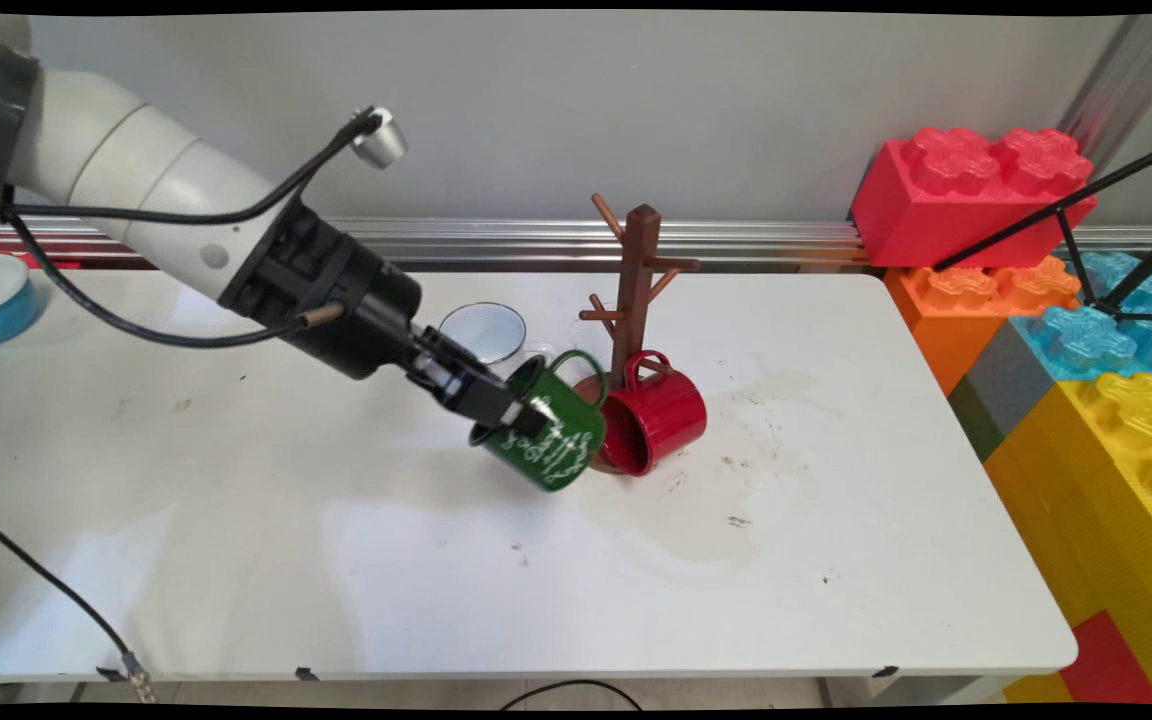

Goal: Place the picked object on the table

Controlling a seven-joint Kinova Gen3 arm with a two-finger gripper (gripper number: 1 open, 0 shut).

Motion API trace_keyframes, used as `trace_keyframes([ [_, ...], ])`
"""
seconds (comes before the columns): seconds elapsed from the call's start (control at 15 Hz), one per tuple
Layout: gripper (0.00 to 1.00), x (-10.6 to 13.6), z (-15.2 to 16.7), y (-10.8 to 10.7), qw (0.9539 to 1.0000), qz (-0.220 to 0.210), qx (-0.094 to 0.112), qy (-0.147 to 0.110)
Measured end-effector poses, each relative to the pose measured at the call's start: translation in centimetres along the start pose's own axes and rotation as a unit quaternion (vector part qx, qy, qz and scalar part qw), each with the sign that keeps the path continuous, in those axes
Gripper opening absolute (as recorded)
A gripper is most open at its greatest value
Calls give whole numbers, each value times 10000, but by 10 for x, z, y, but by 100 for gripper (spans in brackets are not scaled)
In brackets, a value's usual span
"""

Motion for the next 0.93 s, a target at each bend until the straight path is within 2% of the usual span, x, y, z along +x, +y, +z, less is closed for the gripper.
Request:
trace_keyframes([
  [0.27, 0, -8, -3, -11, 9984, 367, 129, -414],
  [0.4, 0, -15, -5, -20, 9949, 699, 215, -701],
  [0.73, 0, -30, -4, -36, 9828, 1363, 420, -1169],
  [0.93, 0, -38, 0, -46, 9730, 1766, 561, -1375],
])
